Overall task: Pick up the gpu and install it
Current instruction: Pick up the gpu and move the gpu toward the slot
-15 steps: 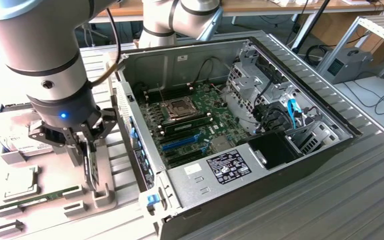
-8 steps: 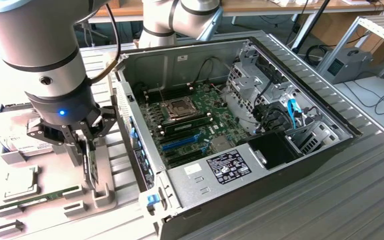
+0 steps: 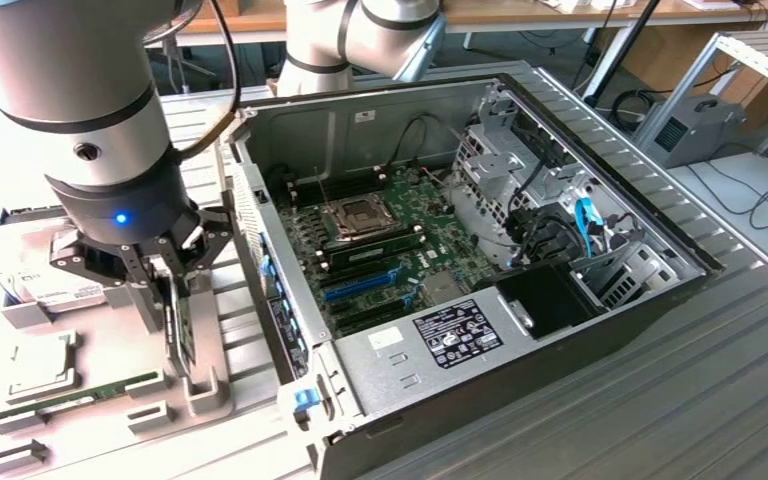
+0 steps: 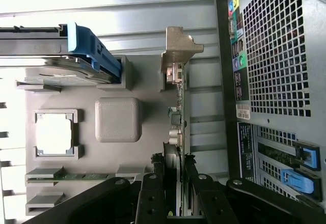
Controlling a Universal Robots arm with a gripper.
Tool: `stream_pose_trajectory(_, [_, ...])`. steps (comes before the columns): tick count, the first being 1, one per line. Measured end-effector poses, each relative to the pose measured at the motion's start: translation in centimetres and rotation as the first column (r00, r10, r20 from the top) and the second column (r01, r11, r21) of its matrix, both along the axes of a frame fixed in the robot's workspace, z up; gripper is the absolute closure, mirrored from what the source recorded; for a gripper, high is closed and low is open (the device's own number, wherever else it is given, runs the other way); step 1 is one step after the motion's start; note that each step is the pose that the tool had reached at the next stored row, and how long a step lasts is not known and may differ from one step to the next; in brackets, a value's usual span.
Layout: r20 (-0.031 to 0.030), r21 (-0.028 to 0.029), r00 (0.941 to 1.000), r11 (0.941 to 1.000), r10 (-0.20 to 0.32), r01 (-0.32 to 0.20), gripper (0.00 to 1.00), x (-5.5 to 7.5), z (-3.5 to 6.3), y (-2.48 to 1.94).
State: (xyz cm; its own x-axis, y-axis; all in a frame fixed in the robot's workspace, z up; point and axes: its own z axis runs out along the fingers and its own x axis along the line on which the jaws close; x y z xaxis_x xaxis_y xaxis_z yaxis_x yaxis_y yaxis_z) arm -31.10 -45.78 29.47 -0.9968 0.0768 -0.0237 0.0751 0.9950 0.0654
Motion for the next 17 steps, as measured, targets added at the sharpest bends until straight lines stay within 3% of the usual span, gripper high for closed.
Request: stream_pose_trajectory(17, [0.0001, 0.0000, 1.0000, 1.0000, 0.000, 0.000, 0.74, 0.0, 1.95, 0.00])
